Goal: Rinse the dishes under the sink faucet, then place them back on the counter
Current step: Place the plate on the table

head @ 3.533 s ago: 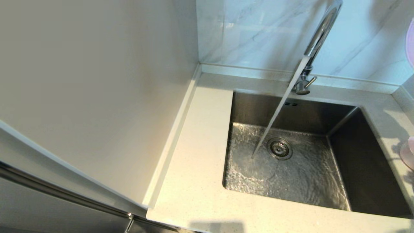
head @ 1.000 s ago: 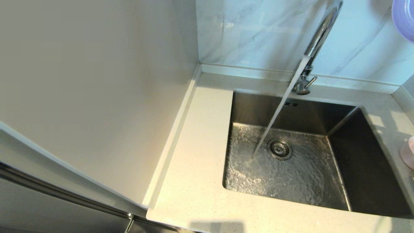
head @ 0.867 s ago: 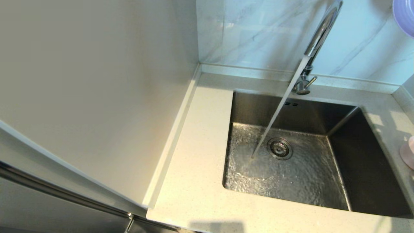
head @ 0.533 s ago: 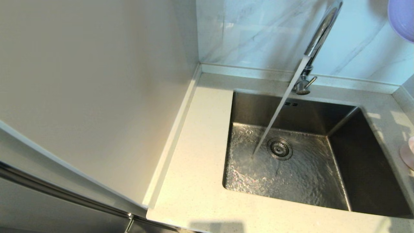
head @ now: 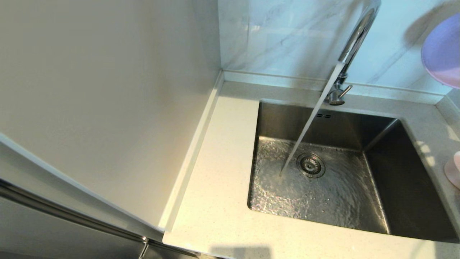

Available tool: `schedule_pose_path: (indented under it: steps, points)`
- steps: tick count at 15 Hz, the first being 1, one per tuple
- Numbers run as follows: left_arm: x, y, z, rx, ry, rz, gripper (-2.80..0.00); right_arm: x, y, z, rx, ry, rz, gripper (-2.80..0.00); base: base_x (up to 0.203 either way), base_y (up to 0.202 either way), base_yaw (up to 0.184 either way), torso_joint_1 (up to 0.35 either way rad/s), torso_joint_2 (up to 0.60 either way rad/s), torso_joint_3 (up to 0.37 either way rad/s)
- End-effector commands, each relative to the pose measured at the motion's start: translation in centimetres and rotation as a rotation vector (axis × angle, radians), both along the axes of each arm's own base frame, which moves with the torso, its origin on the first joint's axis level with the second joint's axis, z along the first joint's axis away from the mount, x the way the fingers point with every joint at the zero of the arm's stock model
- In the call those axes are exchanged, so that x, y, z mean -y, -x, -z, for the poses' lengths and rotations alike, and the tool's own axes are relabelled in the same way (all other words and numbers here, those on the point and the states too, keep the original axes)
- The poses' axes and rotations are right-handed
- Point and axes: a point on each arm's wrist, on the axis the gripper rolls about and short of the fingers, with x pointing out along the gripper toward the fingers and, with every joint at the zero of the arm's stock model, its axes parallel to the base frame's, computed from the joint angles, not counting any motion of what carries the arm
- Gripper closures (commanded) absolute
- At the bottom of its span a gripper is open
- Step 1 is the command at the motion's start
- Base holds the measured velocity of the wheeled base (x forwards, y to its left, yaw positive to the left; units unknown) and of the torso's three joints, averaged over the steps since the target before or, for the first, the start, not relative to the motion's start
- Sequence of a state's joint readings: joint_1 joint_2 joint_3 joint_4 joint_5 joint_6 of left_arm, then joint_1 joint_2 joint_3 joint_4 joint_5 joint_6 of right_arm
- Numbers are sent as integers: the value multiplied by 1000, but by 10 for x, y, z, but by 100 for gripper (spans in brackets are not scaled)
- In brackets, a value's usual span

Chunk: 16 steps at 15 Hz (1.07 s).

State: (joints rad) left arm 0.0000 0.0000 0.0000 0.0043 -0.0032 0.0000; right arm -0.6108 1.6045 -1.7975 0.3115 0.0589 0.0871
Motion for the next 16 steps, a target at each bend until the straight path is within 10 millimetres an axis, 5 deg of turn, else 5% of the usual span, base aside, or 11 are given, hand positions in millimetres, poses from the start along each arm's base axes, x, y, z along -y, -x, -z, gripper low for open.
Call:
schedule_pose_path:
  steps: [1,16]
  points:
    - [0,0,0,0,0,0,0,18,-20,22,-117,-113,11,0,0,0,0,0,0,0]
    - [0,0,0,0,0,0,0,82,-108,108,-306,-164,72,0,0,0,0,0,0,0]
